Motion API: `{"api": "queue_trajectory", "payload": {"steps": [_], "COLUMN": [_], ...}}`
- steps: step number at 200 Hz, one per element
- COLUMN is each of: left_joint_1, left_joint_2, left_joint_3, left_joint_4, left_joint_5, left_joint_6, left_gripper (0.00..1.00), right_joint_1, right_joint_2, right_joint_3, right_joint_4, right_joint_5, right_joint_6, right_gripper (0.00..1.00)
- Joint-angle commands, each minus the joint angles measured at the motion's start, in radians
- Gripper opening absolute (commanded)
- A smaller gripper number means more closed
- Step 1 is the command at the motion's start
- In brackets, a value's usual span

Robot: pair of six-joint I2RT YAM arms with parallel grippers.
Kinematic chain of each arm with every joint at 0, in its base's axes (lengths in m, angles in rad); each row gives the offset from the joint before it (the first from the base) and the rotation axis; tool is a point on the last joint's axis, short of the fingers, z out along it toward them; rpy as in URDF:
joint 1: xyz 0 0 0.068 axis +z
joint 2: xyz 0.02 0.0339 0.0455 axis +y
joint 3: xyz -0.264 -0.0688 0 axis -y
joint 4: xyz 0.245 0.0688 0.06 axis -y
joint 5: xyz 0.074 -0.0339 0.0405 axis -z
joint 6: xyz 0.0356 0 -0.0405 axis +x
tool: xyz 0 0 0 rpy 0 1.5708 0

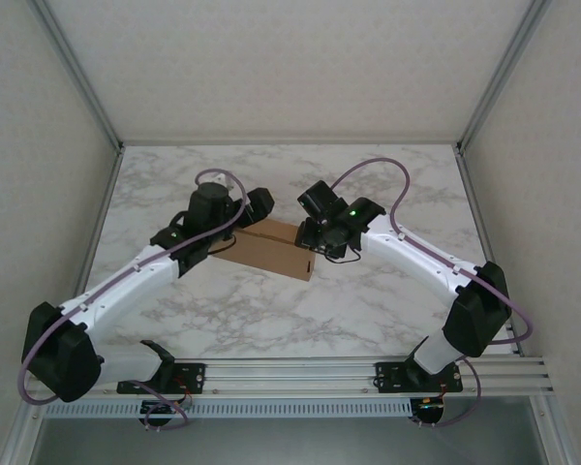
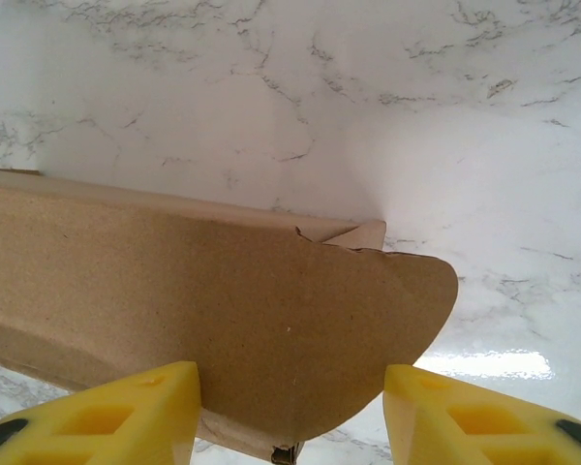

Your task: Fold the paper box

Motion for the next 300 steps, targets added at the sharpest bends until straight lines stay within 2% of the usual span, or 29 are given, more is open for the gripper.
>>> {"api": "queue_trajectory", "payload": {"steps": [1,40,74,119,201,300], "left_joint_1": [0.094,0.259,0.321,0.326,0.335,0.342], "left_joint_2": [-0.052,-0.081,-0.075,-0.057,-0.025,-0.059], "left_joint_3": [0.052,0.008,-0.041,-0.044,-0.15,-0.306], "left_joint_4": [-0.136,-0.16,-0.081,-0.033,0.045,0.237], "left_joint_5": [-0.02,0.051,0.123,0.163,0.205,0.416], "left_joint_6": [0.077,0.112,0.11,0.117,0.092,-0.025], "left_gripper": [1.0,1.0,1.0,1.0,1.0,1.0], "right_joint_1": [0.009,0.008,0.008,0.008,0.008,0.008], "right_joint_2": [0.022,0.02,0.023,0.019,0.02,0.031], "right_joint_3": [-0.025,-0.036,-0.046,-0.057,-0.053,-0.057], "right_joint_4": [-0.047,-0.035,-0.021,-0.016,-0.012,0.016], "right_joint_5": [0.046,0.034,0.018,0.013,-0.003,-0.009], "right_joint_6": [-0.026,-0.036,-0.045,-0.05,-0.063,-0.104], "right_gripper": [0.52,0.52,0.51,0.51,0.51,0.51]}}
